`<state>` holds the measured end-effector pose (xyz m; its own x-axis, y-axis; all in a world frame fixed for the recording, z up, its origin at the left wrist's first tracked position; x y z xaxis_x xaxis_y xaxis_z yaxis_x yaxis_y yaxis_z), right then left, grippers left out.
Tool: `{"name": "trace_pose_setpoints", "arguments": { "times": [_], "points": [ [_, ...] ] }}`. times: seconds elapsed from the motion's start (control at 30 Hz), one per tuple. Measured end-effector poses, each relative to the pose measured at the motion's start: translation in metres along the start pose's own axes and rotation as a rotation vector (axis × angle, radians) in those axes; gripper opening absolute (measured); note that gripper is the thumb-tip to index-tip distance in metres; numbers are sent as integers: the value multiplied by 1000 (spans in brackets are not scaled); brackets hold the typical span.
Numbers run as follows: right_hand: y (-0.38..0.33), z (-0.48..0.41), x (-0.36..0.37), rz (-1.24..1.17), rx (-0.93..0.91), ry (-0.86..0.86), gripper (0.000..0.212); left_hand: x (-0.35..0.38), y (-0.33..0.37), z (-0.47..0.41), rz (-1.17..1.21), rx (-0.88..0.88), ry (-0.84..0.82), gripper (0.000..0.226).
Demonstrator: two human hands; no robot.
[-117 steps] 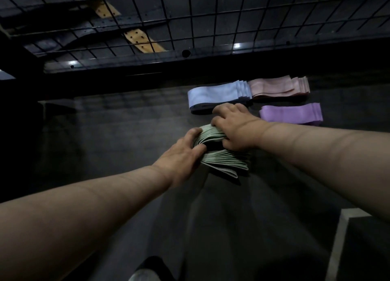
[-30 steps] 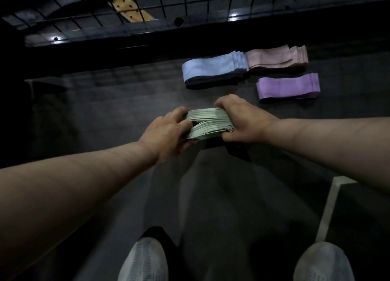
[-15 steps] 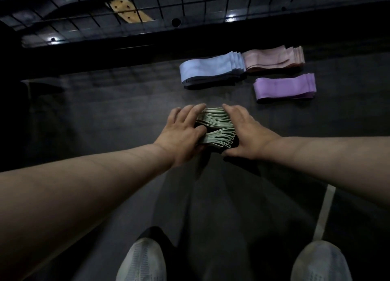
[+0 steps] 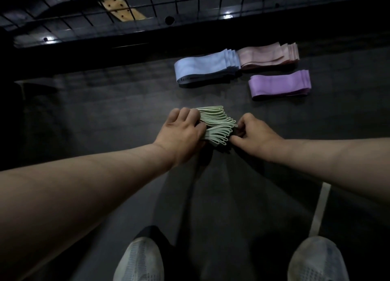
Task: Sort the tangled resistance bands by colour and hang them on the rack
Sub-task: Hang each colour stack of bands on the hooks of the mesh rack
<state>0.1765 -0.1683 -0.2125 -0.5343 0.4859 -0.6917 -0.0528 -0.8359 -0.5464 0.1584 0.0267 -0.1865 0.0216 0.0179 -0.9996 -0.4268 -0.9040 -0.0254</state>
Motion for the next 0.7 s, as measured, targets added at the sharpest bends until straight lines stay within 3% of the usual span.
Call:
{"name": "trace_pose_setpoints", "arguments": {
  "times": [0.1, 0.33, 0.53, 0.7],
  "points": [
    [1, 1, 2, -20, 66, 40, 23, 0, 2, -7, 8, -54, -13, 39],
    [-6, 9, 9, -68, -37, 26, 5, 0, 9, -11, 4, -48, -84, 46],
    [-9, 20, 23, -302, 4, 4, 36, -3, 14, -14, -9, -60, -92, 40],
    [-18, 27, 24, -302, 31, 134, 41, -5, 14, -14, -41, -85, -99, 40]
  ]
}}
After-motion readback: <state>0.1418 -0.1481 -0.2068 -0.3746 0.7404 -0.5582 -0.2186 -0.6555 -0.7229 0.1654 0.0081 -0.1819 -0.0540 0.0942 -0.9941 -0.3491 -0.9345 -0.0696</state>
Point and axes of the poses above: each hand's wrist, its own z-axis away from the middle knuckle, its own x-axis out of the palm, y = z × x, the point moved 5 cm from there along -z, towards the middle knuckle, and after that the axes turned 7 degrees about -x, right-handed, at the moved point
